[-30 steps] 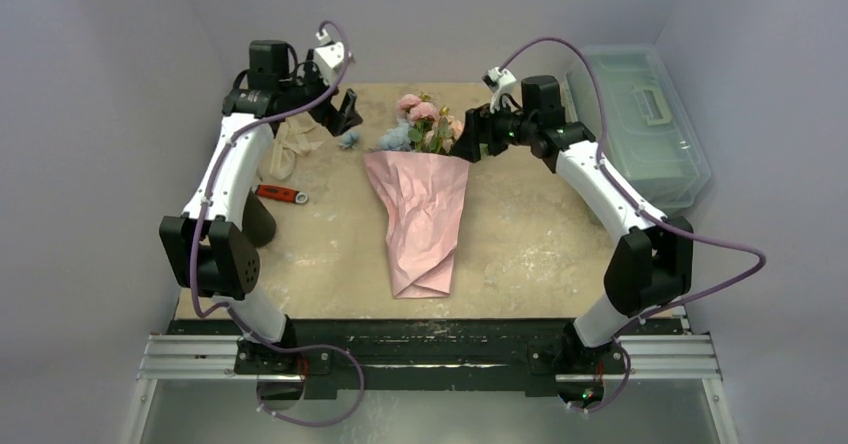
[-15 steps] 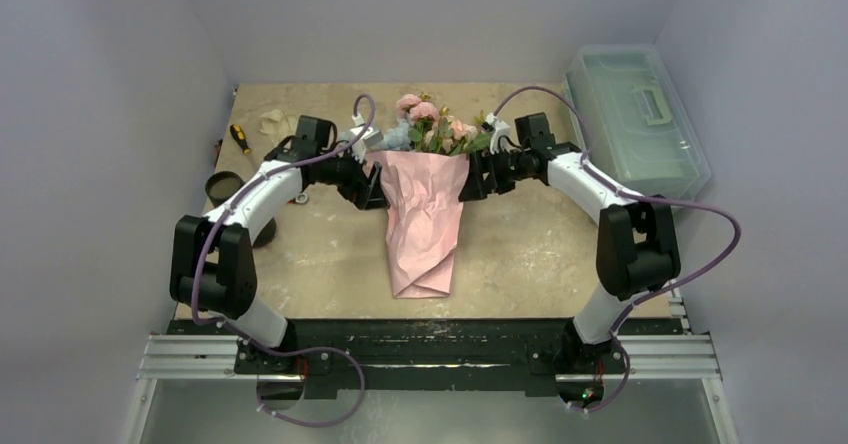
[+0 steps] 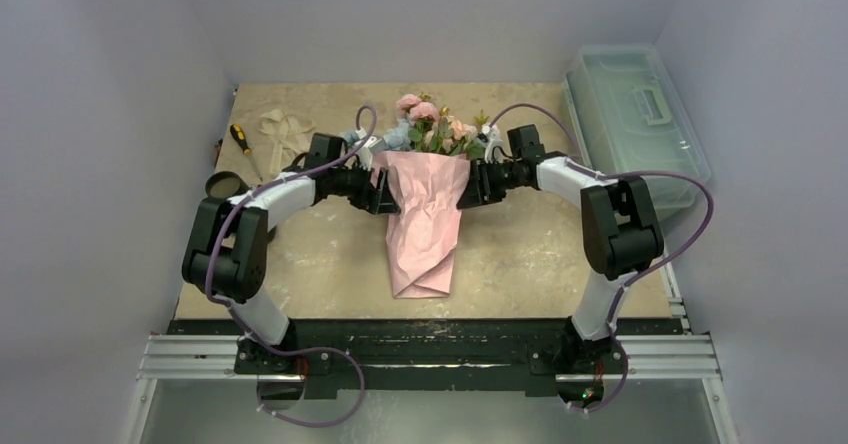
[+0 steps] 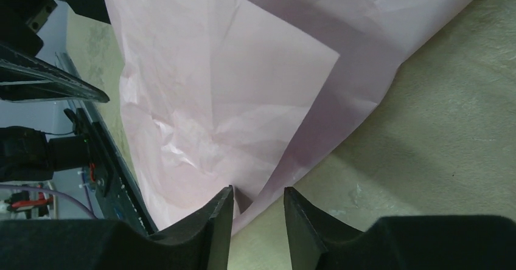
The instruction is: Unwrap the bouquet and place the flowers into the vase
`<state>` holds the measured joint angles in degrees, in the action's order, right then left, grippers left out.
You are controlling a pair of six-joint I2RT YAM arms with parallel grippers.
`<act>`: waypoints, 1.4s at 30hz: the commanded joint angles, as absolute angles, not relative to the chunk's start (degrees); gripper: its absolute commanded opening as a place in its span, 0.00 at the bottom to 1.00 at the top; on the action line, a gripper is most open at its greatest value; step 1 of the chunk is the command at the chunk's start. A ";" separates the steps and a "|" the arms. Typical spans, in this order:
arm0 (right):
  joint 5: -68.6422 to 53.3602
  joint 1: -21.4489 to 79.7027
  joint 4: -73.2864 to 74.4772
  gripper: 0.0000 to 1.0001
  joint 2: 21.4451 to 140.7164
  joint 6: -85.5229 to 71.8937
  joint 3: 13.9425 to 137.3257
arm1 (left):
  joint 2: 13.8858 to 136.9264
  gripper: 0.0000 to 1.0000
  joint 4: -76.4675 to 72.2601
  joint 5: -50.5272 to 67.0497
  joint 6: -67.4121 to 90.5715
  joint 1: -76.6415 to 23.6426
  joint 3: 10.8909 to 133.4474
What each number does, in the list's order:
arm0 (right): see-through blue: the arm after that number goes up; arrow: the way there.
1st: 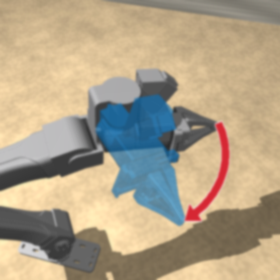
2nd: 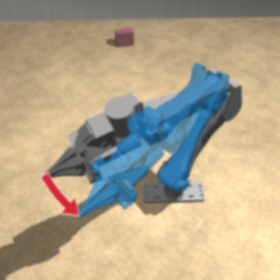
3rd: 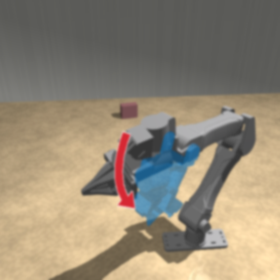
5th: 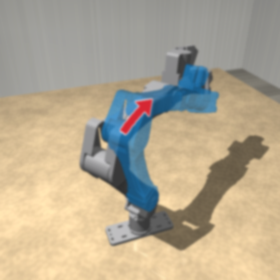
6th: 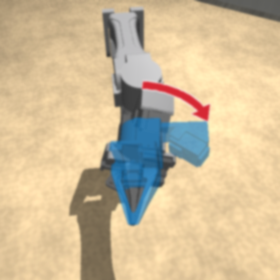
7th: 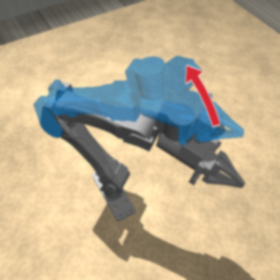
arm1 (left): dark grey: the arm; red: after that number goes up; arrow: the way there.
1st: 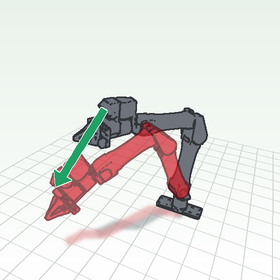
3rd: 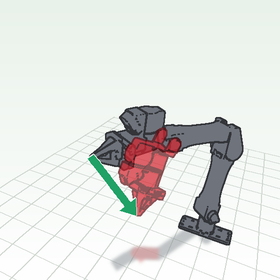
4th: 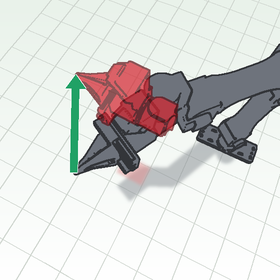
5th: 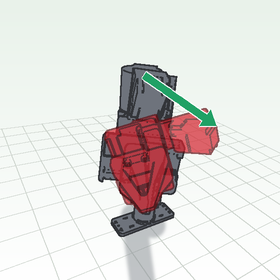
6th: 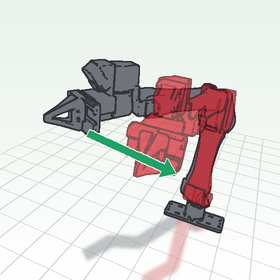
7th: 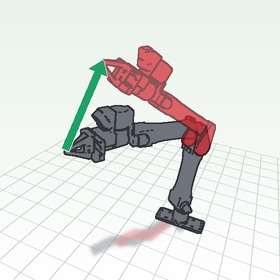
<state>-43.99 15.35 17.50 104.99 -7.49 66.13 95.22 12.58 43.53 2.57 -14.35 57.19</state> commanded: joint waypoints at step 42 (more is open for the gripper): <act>-56.48 15.24 3.45 0.03 112.08 -18.48 88.12 | 94.06 0.90 -1.66 33.96 10.00 -12.62 67.85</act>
<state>-51.88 12.19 8.27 116.01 -14.66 89.10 99.22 -0.38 35.40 10.92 -14.39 67.53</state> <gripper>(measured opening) 0.005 0.894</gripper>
